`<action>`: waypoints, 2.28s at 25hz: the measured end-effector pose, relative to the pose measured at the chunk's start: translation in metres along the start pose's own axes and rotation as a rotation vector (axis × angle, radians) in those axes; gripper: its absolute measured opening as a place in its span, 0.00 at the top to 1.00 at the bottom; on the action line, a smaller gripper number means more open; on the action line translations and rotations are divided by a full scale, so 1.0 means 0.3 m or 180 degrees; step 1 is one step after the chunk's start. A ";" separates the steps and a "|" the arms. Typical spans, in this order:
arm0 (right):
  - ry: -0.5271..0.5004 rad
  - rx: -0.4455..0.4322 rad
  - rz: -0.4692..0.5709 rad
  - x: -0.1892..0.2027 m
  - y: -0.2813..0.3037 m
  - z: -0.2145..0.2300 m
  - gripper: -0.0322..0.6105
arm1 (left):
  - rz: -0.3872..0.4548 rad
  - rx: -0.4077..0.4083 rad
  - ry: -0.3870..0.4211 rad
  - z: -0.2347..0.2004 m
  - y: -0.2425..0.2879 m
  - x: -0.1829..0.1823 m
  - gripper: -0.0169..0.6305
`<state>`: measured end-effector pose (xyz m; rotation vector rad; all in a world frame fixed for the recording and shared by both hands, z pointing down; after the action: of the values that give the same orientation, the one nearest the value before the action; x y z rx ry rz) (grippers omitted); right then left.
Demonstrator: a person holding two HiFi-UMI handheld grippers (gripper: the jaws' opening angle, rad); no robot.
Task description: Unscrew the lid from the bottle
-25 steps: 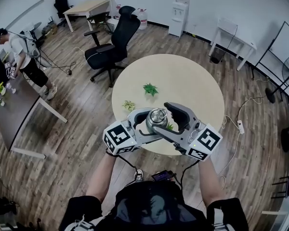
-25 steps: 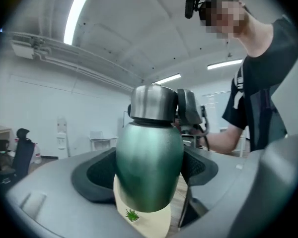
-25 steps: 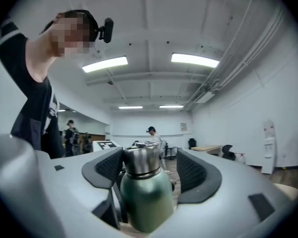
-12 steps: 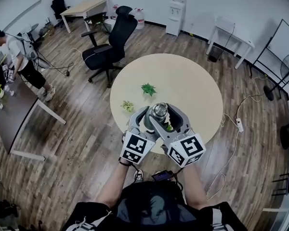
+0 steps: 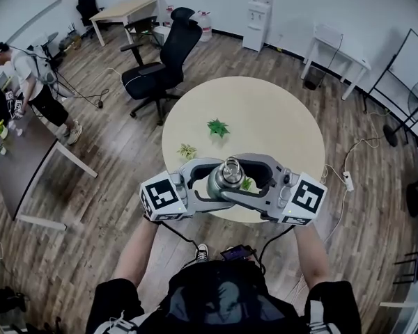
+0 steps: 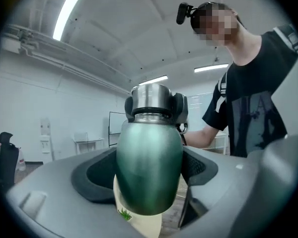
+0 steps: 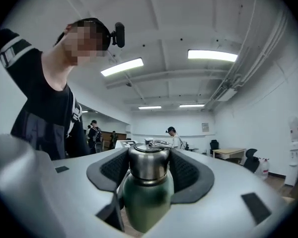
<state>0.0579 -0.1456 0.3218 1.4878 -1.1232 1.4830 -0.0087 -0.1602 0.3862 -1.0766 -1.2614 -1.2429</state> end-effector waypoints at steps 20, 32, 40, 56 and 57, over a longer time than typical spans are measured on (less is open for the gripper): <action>0.0231 0.2314 0.0144 0.198 -0.177 0.181 0.55 | 0.0220 -0.2236 -0.0071 -0.148 -0.152 0.054 0.39; -0.0032 0.2962 -0.0146 0.346 -0.170 0.183 0.55 | 0.0316 -0.2961 -0.0131 -0.152 -0.140 0.161 0.39; -0.0038 0.2954 -0.0220 0.360 -0.158 0.177 0.55 | 0.0328 -0.3002 -0.0131 -0.147 -0.155 0.165 0.39; -0.0022 0.2952 -0.0203 0.347 -0.167 0.174 0.55 | 0.0330 -0.3008 -0.0082 -0.146 -0.160 0.152 0.39; -0.0023 0.2953 -0.0203 0.347 -0.167 0.172 0.55 | 0.0332 -0.3006 -0.0080 -0.144 -0.160 0.151 0.39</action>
<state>0.1171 -0.1851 0.4262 2.0831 -0.3461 2.0815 -0.0570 -0.2091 0.4249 -1.7835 -0.5793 -1.7953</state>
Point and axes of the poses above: the fingertips, and each gripper's own axes: y forward along the fingers, z to its right, x out of its underside, the point moved 5 cm from there along -y, backward along the fingers, and after that the axes turned 6 degrees about x, right-handed, at the moved point
